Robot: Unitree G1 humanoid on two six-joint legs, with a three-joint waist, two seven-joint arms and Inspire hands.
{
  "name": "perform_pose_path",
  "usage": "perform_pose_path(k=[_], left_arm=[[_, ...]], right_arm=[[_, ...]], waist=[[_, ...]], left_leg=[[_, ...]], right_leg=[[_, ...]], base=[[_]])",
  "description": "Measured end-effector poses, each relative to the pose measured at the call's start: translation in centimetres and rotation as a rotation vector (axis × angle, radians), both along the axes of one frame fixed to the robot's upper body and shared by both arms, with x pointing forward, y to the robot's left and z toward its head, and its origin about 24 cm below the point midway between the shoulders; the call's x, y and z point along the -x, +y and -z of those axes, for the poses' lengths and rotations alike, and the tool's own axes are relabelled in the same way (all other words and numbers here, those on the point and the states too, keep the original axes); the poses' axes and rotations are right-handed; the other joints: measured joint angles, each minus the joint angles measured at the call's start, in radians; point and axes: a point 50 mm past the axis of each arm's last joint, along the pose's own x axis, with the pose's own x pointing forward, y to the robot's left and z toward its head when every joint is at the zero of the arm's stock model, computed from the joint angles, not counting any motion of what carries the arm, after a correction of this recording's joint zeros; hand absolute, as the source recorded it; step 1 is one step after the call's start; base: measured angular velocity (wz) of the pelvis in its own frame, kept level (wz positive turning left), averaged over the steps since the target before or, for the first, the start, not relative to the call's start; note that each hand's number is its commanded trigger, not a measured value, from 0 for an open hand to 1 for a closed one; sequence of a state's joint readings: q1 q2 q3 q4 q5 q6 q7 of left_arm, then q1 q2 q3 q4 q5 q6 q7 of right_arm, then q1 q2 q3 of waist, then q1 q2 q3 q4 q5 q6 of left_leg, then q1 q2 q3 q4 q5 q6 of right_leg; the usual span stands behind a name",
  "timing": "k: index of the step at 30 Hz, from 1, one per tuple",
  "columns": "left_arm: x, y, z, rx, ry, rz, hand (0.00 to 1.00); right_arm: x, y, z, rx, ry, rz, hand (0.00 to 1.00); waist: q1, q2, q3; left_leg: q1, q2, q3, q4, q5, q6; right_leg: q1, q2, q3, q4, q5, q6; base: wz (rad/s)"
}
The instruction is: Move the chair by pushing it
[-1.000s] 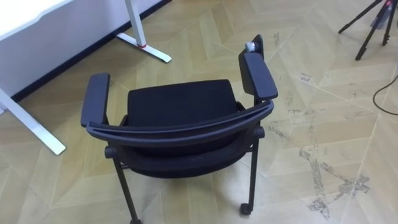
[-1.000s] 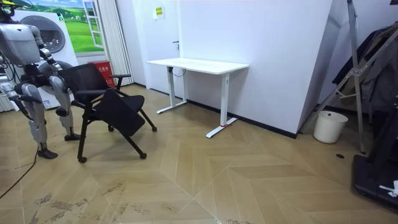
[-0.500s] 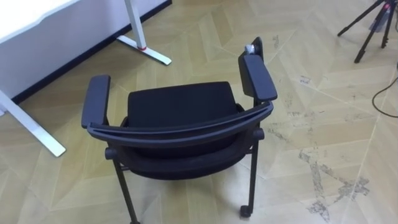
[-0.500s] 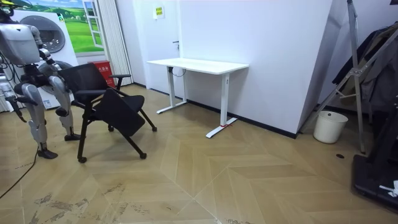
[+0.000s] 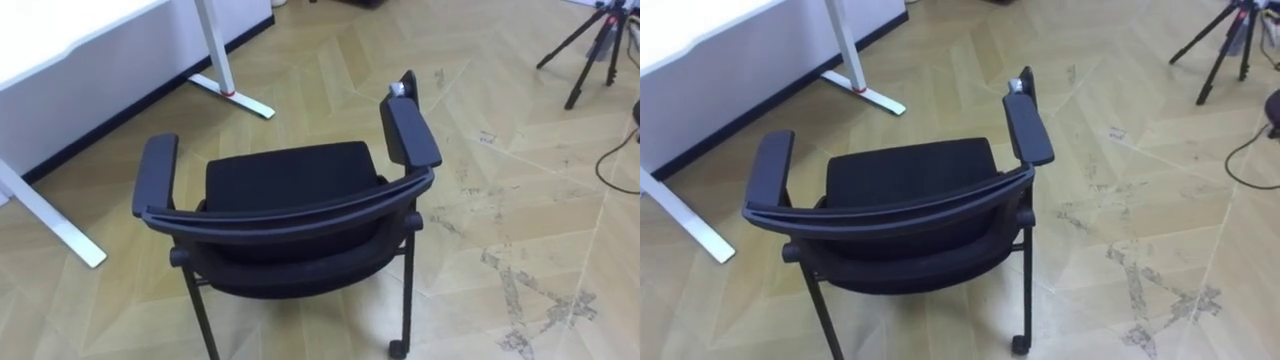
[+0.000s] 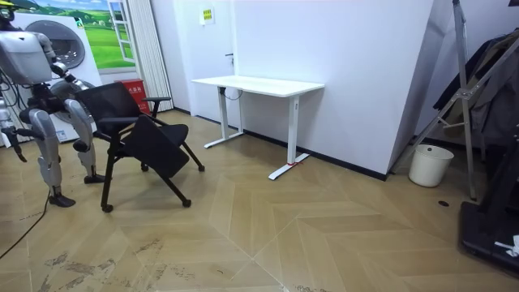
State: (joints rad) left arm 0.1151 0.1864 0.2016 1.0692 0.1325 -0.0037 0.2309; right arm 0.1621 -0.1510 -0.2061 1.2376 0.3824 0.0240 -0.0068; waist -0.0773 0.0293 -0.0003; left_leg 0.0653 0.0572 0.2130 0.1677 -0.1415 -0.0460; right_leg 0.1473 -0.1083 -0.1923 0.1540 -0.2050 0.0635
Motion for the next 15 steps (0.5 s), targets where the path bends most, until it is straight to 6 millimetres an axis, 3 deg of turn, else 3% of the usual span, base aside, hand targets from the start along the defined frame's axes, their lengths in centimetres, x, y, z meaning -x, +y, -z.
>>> perform_pose_path(k=[4,9,13,15], left_arm=[[-2.3,1.5,-1.4,-0.087,-0.074,0.022,0.0],[-5.0,3.7,-3.3,-0.214,-0.129,0.046,0.0],[-6.8,4.0,-4.7,-0.281,-0.192,0.118,0.0],[-8.7,4.2,-6.5,-0.331,-0.285,0.153,0.0]], right_arm=[[0.0,-1.4,-0.4,0.038,-0.004,0.047,0.0],[0.0,-2.9,-0.9,0.085,0.006,0.069,0.0],[-0.4,-2.9,-0.9,0.081,-0.007,0.071,0.0],[-0.9,-2.9,-0.9,0.083,-0.014,0.058,0.0]], waist=[[-0.002,0.023,0.0043],[-0.003,0.06,0.0028],[-0.002,0.058,0.004],[-0.001,0.05,0.0054]], left_leg=[[-0.001,0.0,0.002,-0.002,-0.003,0.0],[0.0,-0.001,-0.002,-0.002,-0.003,-0.001],[-0.002,-0.001,-0.002,-0.002,-0.003,-0.001],[-0.012,-0.002,-0.005,0.001,-0.003,0.0]], right_leg=[[-0.003,0.0,0.003,0.001,0.0,0.0],[-0.002,0.0,0.002,0.002,0.0,0.0],[0.0,0.0,0.003,-0.002,0.0,0.0],[-0.007,-0.001,0.001,-0.003,-0.003,0.001]], base=[[-0.02],[0.0],[0.01],[0.06]])
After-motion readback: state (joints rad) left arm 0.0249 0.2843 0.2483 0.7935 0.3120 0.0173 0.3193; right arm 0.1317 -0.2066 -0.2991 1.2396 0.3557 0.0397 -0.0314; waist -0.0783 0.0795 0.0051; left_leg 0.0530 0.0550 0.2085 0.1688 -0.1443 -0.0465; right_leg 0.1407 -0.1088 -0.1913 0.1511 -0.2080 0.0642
